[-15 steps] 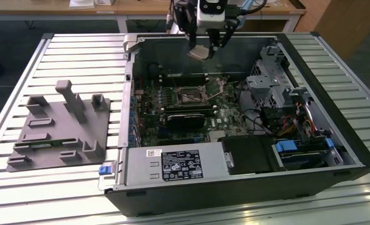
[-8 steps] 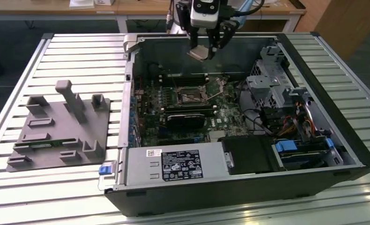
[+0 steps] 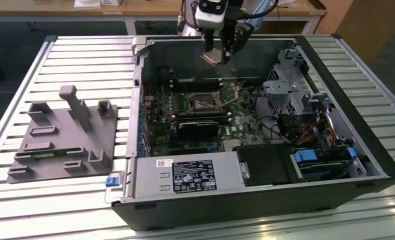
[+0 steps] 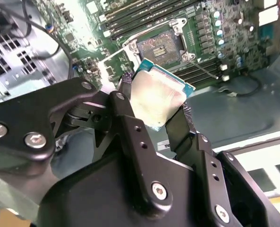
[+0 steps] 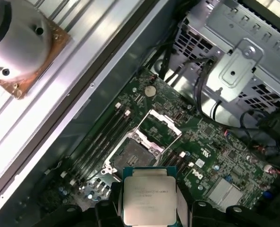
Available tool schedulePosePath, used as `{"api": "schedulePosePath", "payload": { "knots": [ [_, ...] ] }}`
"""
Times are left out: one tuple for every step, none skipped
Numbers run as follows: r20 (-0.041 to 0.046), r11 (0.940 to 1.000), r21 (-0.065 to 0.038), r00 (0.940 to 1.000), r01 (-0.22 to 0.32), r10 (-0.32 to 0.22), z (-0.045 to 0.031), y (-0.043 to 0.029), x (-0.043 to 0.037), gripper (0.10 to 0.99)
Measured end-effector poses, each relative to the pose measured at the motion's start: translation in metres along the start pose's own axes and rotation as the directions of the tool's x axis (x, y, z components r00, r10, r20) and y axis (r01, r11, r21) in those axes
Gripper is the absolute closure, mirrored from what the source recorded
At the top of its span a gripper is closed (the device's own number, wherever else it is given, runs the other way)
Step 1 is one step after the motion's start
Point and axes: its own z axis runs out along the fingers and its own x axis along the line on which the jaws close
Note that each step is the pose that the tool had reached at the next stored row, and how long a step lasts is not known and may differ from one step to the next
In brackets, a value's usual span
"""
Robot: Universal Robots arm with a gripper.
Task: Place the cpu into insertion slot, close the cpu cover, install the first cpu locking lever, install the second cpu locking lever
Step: 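Place the cpu into insertion slot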
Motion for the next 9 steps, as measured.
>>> {"api": "schedulePosePath", "payload": {
  "knots": [
    [0.0016, 0.9998, 0.0, 0.9998, -0.019, 0.019, 0.0001, 0.0, 0.0, 0.545],
    [0.003, 0.9993, 0.0, 0.9993, -0.036, 0.036, 0.0002, 0.0, 0.0, 0.545],
    [0.0044, 0.9985, -0.001, 0.9985, -0.054, 0.054, 0.0003, 0.0, 0.0, 0.545],
    [0.0058, 0.9974, -0.001, 0.9974, -0.072, 0.072, 0.0005, -0.0001, 0.0, 0.545],
    [0.0072, 0.9961, -0.001, 0.9961, -0.088, 0.088, 0.0007, -0.0001, 0.0, 0.545],
    [0.0087, 0.9947, -0.001, 0.9946, -0.103, 0.103, 0.0008, -0.0001, 0.0, 0.545],
    [0.0103, 0.9931, -0.001, 0.993, -0.117, 0.117, 0.001, -0.0001, 0.0, 0.545],
    [0.0113, 0.9914, -0.002, 0.9914, -0.131, 0.131, 0.001, -0.0001, 0.0, 0.545],
    [0.012, 0.9902, -0.002, 0.9901, -0.14, 0.14, 0.0011, -0.0002, 0.0001, 0.545]
  ]
}}
